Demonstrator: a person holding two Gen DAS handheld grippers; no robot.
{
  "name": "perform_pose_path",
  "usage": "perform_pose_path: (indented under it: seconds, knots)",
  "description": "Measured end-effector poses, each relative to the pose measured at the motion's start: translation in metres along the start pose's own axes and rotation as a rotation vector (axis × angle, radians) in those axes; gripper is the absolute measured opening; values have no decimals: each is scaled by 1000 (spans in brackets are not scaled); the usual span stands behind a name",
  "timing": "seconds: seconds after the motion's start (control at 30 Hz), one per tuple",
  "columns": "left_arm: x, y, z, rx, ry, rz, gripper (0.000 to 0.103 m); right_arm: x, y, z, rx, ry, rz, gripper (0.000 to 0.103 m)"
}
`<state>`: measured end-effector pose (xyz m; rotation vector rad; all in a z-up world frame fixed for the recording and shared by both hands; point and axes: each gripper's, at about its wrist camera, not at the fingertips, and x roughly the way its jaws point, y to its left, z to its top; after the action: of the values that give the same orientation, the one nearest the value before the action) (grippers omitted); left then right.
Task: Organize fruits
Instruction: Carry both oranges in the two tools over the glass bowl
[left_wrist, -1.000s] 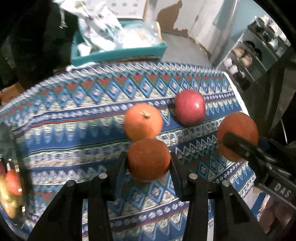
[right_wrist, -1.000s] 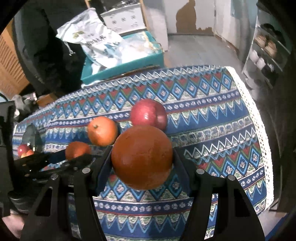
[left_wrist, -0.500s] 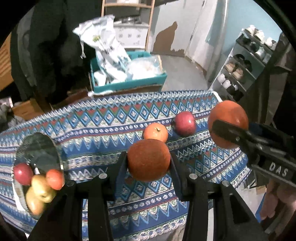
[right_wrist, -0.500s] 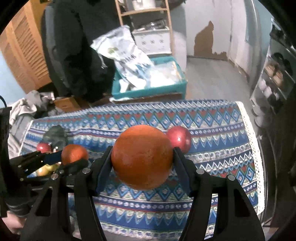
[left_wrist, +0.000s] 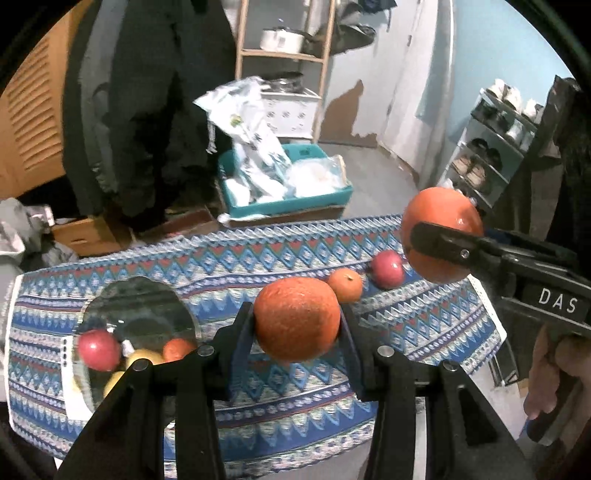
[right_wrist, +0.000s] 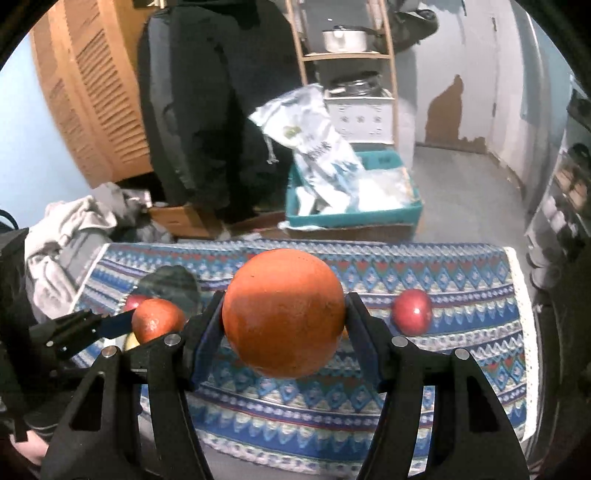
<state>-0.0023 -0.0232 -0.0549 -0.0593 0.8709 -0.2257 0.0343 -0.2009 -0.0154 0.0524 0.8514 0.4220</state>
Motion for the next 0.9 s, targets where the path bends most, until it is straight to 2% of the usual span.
perform_pose_path:
  seconds: [0.47, 0.9]
  knots:
    - [-13, 68, -2, -126, -9, 15, 45, 39, 61, 12, -54, 35, 65, 63]
    - [11, 134, -7, -238, 35, 82, 45, 104, 110, 12, -106, 118, 134, 63]
